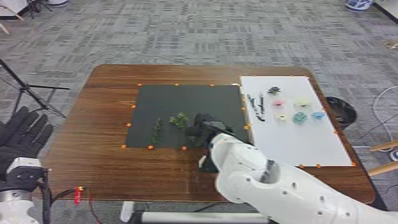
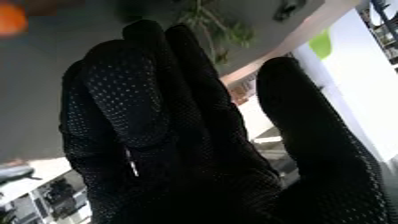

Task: Arrange flowers

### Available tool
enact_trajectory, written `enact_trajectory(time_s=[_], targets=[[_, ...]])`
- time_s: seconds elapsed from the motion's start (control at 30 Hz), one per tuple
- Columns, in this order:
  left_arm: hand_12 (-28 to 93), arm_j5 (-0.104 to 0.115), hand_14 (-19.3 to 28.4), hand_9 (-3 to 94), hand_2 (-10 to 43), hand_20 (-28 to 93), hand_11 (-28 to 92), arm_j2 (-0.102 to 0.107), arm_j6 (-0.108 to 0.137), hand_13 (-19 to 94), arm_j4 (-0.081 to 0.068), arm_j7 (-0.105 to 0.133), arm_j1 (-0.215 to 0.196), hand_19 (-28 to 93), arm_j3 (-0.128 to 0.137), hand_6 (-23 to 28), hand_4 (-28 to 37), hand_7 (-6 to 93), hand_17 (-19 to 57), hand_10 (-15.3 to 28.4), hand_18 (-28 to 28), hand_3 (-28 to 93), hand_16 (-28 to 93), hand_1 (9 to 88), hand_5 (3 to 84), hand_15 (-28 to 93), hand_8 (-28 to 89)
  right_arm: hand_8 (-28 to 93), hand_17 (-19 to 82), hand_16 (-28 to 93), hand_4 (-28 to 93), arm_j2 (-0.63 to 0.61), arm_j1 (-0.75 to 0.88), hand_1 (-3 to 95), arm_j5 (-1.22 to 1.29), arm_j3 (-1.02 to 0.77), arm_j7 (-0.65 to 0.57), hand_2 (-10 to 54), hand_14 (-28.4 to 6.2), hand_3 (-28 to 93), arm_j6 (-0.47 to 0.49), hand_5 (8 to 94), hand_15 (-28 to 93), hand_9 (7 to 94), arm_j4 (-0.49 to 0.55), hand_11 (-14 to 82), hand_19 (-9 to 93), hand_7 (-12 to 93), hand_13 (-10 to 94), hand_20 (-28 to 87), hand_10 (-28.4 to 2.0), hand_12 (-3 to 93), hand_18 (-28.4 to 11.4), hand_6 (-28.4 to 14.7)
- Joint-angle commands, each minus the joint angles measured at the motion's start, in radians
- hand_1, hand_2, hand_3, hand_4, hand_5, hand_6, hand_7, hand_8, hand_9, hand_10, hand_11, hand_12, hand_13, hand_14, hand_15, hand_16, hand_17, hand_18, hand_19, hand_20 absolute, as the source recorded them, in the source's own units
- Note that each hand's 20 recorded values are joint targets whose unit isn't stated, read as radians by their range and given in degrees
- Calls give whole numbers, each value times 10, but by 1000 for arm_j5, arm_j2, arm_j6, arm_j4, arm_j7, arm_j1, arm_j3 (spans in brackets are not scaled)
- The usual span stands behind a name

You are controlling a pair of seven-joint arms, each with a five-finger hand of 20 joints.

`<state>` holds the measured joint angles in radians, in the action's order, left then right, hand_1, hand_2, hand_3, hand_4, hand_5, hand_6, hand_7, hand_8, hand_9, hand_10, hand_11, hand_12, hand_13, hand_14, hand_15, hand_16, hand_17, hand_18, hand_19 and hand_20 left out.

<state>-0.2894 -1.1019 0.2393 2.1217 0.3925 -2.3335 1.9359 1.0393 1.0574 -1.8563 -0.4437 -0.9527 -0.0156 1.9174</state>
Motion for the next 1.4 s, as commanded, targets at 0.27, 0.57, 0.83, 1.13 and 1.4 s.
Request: enact_trajectory(time_s=[0.27, 0.57, 0.83, 1.13, 1.4], targets=[[105, 0, 163, 336, 160, 108, 230, -2, -15, 255, -13, -18, -4, 363, -6, 113, -283, 104, -68, 173, 161, 733, -37, 278, 432, 316, -78, -109, 356, 327, -130, 46, 52, 251, -12, 6, 47, 165, -124, 696, 43, 597, 609, 673, 3, 139, 839, 427, 736, 237, -233, 150, -268, -121], [106, -2, 163, 337, 160, 108, 229, -11, -14, 255, -9, -13, -17, 362, 8, 112, -283, 103, -68, 174, 161, 734, -37, 277, 432, 317, -79, -114, 374, 318, -127, 20, 10, 248, -101, 30, -9, 165, -117, 693, -12, 608, 610, 695, 0, 142, 849, 414, 755, 242, -236, 150, -279, -121], [106, -1, 164, 337, 161, 108, 230, -22, -13, 254, -4, -4, -25, 363, 11, 112, -283, 103, -68, 173, 161, 733, -38, 277, 432, 315, -79, -103, 376, 320, -112, -31, 39, 240, -111, -33, -3, 164, -112, 696, 17, 606, 603, 697, 80, 137, 855, 397, 759, 234, -242, 150, -281, -122], [105, -14, 164, 337, 160, 107, 231, -35, -6, 254, 10, 10, -51, 363, 28, 113, -283, 102, -68, 173, 161, 733, -37, 277, 432, 316, -78, -64, 338, 329, -122, -186, 158, 258, -191, -334, 24, 128, -144, 656, -33, 609, 640, 684, 167, 162, 844, 255, 707, 239, -234, 177, -283, -115], [105, -8, 164, 337, 159, 109, 230, -39, -1, 254, 16, 22, -61, 365, 27, 112, -283, 103, -69, 172, 161, 734, -36, 276, 432, 317, -78, -44, 334, 443, -135, -225, 58, 312, -85, -419, -19, 5, -166, 634, 105, 612, 755, 662, 62, 417, 849, 195, 667, 284, -220, 345, -283, -112]])
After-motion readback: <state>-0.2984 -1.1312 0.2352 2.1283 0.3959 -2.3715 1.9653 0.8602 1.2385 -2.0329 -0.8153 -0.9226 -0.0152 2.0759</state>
